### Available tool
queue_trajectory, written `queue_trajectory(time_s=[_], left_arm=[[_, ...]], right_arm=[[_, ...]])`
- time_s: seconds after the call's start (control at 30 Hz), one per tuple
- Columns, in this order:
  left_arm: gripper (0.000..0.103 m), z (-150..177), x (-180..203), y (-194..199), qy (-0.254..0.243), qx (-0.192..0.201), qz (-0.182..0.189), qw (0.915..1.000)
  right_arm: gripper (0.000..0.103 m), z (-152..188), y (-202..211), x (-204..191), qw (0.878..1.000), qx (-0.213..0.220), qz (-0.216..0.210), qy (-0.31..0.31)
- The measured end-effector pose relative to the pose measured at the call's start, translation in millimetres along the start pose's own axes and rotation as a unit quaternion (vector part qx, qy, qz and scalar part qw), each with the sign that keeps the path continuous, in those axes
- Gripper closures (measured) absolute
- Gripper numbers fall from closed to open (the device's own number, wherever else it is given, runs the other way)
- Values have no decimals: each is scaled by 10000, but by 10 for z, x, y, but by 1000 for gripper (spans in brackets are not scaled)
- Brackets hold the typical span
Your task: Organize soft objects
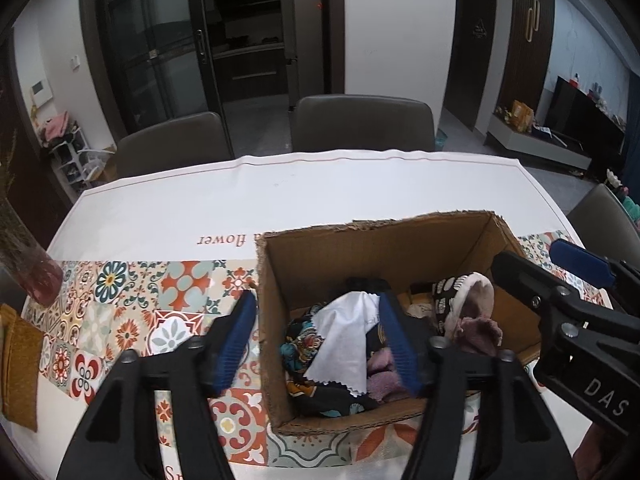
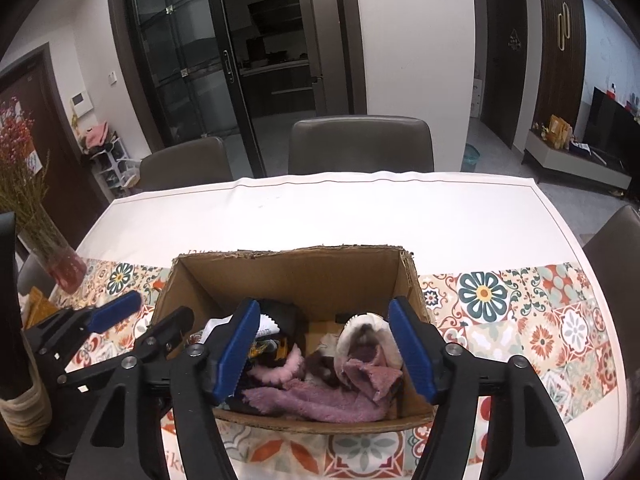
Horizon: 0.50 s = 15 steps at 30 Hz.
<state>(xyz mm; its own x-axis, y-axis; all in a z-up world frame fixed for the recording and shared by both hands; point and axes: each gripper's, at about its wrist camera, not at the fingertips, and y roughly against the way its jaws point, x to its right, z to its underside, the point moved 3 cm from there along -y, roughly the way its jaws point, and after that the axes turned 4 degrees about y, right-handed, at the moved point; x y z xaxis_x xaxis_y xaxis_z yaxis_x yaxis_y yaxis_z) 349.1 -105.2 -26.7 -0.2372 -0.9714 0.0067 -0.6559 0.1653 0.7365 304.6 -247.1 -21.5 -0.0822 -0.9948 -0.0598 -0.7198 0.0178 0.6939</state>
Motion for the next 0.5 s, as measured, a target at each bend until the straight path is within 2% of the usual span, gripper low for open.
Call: queue_trajectory(time_s=[0.13,0.23,0.5], left_arm=[[21,-18,-16,50,30,60,-53,10000],[19,-25,-31,82,30,89,-183,9998],[14,-23,-32,212,89,143,-136,9998]], right_arm=[[31,1,25,10,10000,7,-7,-12],[29,-3,57,12,10000,25,-5,-23],[26,-10,197,10,9999,124,29,-56]])
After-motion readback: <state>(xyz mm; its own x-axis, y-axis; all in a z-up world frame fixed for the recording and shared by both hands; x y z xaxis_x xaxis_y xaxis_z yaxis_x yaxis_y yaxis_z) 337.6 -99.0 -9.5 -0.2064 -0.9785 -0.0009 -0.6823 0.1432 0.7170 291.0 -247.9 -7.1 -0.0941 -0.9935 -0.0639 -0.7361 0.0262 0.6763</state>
